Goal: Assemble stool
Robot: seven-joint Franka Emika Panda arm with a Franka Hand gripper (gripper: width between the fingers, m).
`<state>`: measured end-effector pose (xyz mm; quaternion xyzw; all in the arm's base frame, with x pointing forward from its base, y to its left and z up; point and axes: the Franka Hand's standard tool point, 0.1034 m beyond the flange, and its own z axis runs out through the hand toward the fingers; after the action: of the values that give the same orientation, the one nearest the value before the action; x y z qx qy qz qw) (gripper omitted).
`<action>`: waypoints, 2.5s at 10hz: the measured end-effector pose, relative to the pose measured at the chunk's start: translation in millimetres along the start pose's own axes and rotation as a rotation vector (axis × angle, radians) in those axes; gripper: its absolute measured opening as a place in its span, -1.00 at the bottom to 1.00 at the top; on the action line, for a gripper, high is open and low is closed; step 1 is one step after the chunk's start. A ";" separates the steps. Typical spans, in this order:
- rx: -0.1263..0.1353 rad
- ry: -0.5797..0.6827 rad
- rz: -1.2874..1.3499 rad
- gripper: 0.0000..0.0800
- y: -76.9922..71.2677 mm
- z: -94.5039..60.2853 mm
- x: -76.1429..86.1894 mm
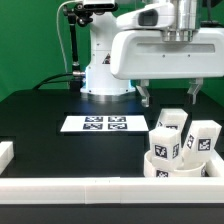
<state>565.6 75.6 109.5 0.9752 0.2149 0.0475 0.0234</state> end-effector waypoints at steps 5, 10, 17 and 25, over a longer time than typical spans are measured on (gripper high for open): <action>-0.009 -0.004 -0.348 0.62 2.4 0.3 -0.7; -0.037 -0.028 -0.693 0.62 10.8 0.3 -2.7; -0.061 -0.094 -1.244 0.62 19.8 4.0 -4.6; -0.038 -0.120 -1.225 -0.03 11.4 14.7 -0.7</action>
Offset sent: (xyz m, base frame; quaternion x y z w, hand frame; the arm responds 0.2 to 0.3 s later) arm 0.0000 0.0000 0.0000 0.0000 0.0000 -0.1938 0.9810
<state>571.3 64.7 95.6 0.6748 0.7336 -0.0256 0.0760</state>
